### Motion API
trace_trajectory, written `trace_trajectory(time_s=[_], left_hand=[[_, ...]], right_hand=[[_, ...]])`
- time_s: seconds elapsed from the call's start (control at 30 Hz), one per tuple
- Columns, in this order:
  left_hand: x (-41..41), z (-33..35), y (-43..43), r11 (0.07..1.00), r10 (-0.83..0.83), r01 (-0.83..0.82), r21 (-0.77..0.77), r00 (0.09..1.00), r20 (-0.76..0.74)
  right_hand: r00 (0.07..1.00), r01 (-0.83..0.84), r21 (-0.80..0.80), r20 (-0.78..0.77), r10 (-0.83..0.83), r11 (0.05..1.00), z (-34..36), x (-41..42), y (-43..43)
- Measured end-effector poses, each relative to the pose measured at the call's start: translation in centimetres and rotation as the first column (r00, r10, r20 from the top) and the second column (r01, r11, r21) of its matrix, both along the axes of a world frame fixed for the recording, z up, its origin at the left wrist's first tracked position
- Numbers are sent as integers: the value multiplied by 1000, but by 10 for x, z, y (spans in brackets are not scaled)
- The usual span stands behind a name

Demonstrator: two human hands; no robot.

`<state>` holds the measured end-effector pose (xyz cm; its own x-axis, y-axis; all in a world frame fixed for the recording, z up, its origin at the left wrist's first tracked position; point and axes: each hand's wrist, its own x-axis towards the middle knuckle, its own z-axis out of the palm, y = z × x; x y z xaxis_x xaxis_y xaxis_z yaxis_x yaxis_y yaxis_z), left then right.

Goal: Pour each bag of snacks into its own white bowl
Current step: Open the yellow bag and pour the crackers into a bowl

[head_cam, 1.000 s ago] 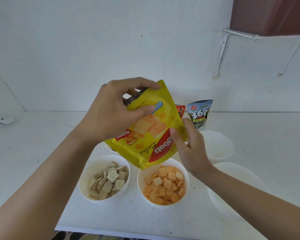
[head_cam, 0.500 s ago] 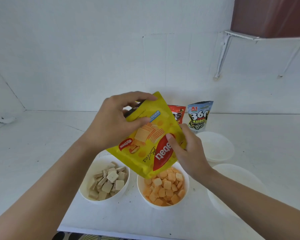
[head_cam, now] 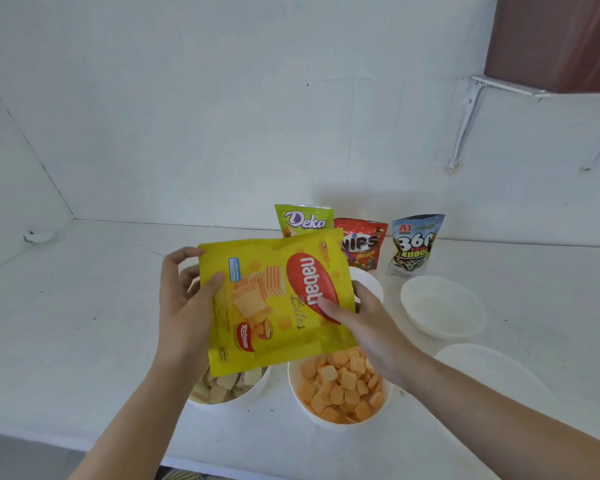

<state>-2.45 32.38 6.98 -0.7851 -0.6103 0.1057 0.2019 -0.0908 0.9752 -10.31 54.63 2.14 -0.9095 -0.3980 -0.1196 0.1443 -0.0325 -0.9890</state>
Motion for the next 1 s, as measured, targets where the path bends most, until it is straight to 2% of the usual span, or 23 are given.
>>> trace_trajectory(time_s=[0.1,0.2,0.4,0.43,0.5,0.53,0.57,0.7,0.8,0.87,0.93,1.0], left_hand=[[10,-17,-9,993,82,-87,74,994,76],[20,-25,-28,997,68,-72,18,986,153],[49,-12,-74,947,116,18,-320,911,396],[56,-8,-83,911,172,31,-411,878,447],[72,3,-100,764,351,108,-636,758,550],[82,11,-106,687,424,141,-713,719,551],[91,19,-111,643,457,143,-752,717,527],[135,51,-131,559,492,-41,-828,820,292],[180,66,-143,373,546,-96,-923,827,134],[214,71,-152,258,574,-62,-964,813,101],[249,70,-164,220,588,-4,-975,798,130],[284,64,-176,270,601,36,-962,775,198]], right_hand=[[997,29,35,-76,-26,999,3,-1,-13],[974,27,132,-226,4,991,16,-7,-28],[809,-24,301,-554,196,953,53,-7,-83],[775,-40,324,-587,234,945,59,-3,-95],[699,-72,386,-639,322,920,71,7,-119],[662,-104,407,-653,368,908,76,13,-130],[626,-144,421,-662,412,895,81,21,-143],[458,-260,512,-680,572,818,95,59,-195],[338,-303,590,-668,663,749,103,92,-234],[270,-334,634,-645,715,698,106,118,-258],[228,-388,646,-623,748,657,105,145,-280],[197,-441,644,-610,767,625,100,171,-300]])
